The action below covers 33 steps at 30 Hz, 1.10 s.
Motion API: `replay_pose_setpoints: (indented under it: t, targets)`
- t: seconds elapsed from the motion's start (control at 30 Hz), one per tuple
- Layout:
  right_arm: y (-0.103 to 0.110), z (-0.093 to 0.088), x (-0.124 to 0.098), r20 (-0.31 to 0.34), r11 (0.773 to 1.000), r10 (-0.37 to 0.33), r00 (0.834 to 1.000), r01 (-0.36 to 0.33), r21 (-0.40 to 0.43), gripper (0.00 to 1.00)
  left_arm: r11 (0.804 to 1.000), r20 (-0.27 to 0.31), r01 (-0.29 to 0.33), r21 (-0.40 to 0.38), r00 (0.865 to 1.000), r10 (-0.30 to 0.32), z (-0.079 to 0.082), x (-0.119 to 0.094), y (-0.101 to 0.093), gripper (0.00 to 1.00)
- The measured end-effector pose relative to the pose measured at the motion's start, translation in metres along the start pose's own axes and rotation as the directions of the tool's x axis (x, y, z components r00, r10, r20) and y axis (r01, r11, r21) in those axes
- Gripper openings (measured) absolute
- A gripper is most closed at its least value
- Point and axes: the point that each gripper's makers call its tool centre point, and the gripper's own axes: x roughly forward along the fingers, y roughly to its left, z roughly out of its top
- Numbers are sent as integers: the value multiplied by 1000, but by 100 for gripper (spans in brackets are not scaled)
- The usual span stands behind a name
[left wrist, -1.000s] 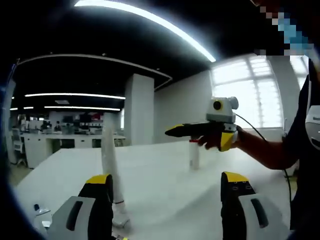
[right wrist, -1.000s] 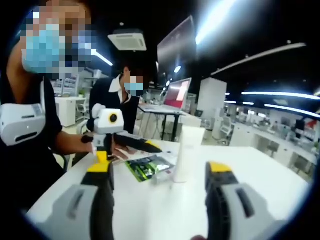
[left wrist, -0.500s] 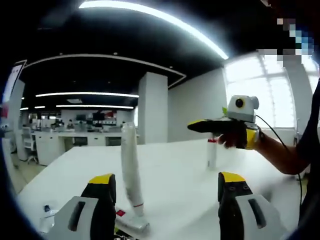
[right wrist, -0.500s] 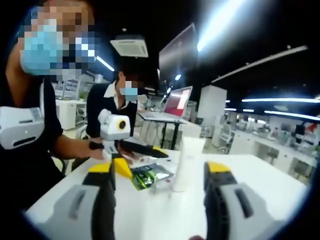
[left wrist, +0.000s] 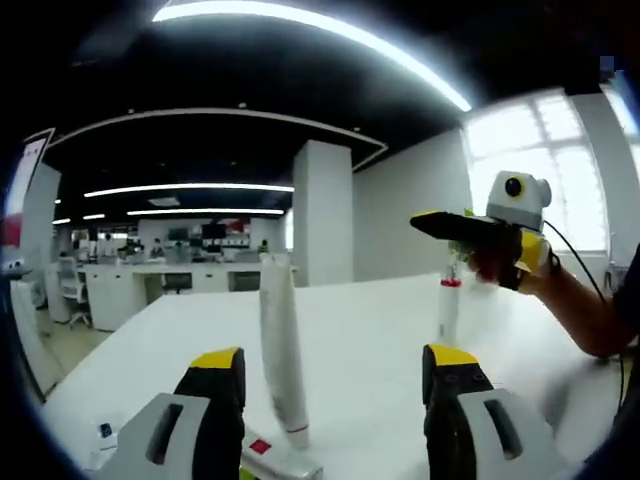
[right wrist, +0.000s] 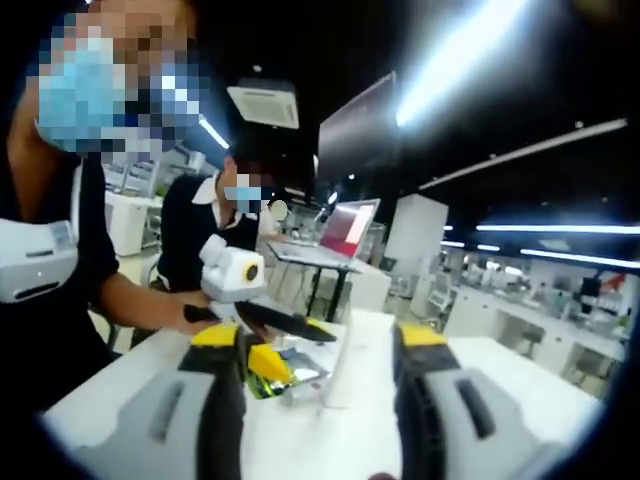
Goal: Arrange the skincare products in the storage area until every visible bottle or jar stands upright without overlapping.
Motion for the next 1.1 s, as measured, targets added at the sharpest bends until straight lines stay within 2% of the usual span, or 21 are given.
replay_pose_setpoints:
  t: [0.3,0.57,0.67,0.97,1.1]
  targets:
    - [-4,6,-6,8,1000,-10,1000,10,-23,53,999,-6,-51,15,999,51,4,17,10,60]
    - [-10,10,-17,10,999,-32,999,32,-35,51,997,-20,-81,-10,996,81,0,32,20,57]
    - [-11,11,-19,7,999,-35,999,35,-41,49,996,-26,-86,-9,996,86,-1,34,22,50]
    - [-12,8,-20,-6,998,-32,999,32,-48,48,993,-11,-114,-16,993,114,-1,41,32,41]
    - [-13,6,-20,-15,998,-34,999,33,-50,47,992,-4,-123,-6,992,123,-1,43,34,34]
